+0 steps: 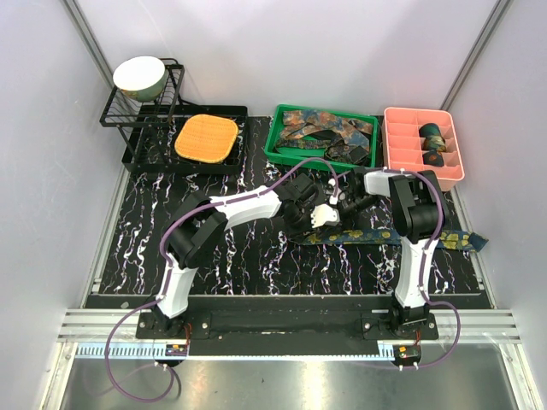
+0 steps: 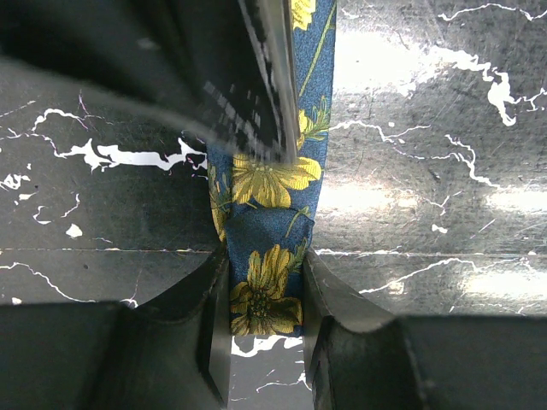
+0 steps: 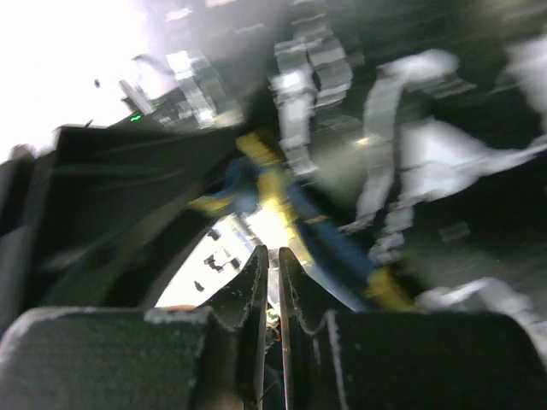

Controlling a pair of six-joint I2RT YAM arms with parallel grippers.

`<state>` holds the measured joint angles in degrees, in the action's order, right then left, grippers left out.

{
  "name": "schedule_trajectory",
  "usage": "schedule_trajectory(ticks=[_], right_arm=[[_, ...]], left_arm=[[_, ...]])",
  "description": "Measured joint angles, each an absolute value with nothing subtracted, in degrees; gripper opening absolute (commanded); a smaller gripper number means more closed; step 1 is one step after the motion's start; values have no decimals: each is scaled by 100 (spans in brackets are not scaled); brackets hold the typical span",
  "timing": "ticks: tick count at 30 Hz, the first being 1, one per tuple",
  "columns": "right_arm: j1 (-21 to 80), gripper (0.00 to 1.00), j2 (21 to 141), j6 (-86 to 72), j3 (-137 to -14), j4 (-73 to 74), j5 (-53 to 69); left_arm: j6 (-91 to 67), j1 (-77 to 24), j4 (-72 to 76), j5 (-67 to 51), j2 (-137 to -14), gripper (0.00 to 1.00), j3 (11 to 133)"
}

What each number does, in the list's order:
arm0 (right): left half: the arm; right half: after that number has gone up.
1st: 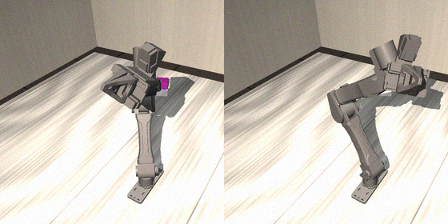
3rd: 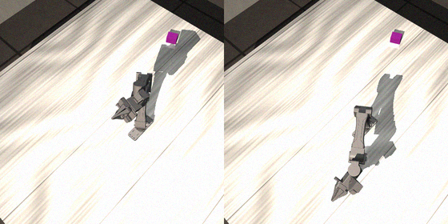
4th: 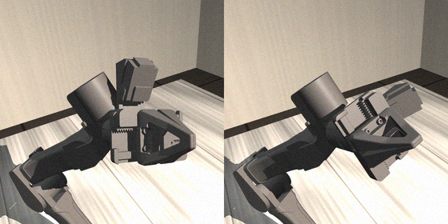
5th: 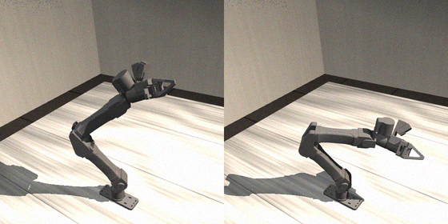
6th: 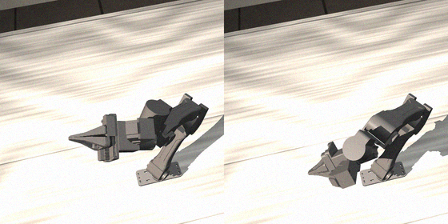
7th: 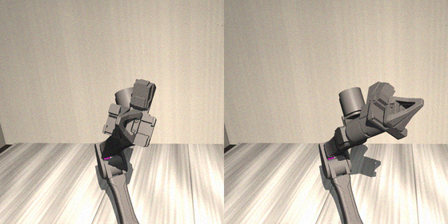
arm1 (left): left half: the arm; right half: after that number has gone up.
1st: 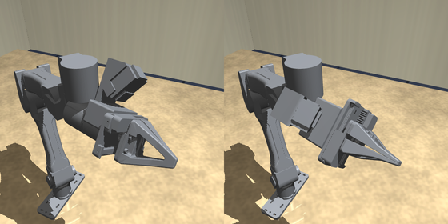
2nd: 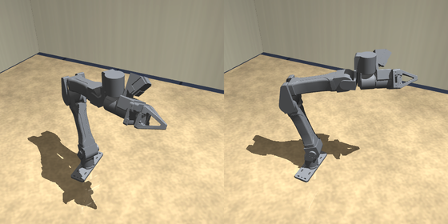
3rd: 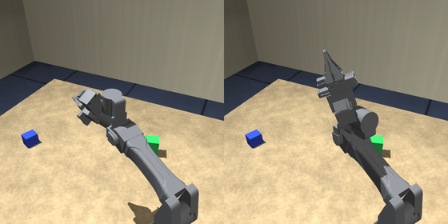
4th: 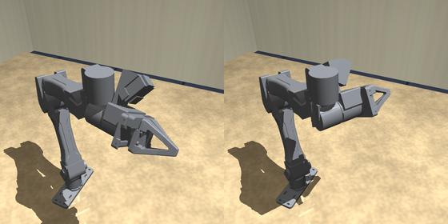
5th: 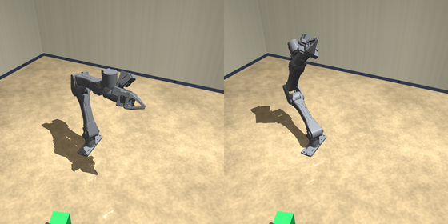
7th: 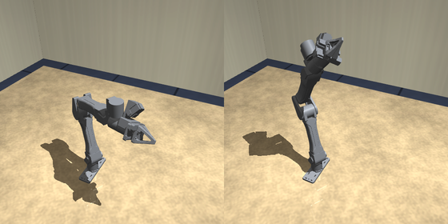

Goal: Roll the ties
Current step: Roll the tie at the center of the board.

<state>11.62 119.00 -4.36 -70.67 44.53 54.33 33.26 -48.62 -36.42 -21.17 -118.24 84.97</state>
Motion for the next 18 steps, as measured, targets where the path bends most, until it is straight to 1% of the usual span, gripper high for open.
schedule_trajectory(ticks=[3, 11, 18], right_arm=[[1168, 13, 12125, -342, -7054, 4348, 5196], [1190, 12, 12134, -403, -7116, 4377, 4993], [1212, 11, 12149, -403, -7179, 4460, 4880]], left_arm=[[3295, -4862, -3645, -2112, -11824, 0, 8497], [3114, -4775, -3417, -2196, -11730, 0, 8318], [2842, -4589, -2939, -2477, -11513, 4, 7959]])
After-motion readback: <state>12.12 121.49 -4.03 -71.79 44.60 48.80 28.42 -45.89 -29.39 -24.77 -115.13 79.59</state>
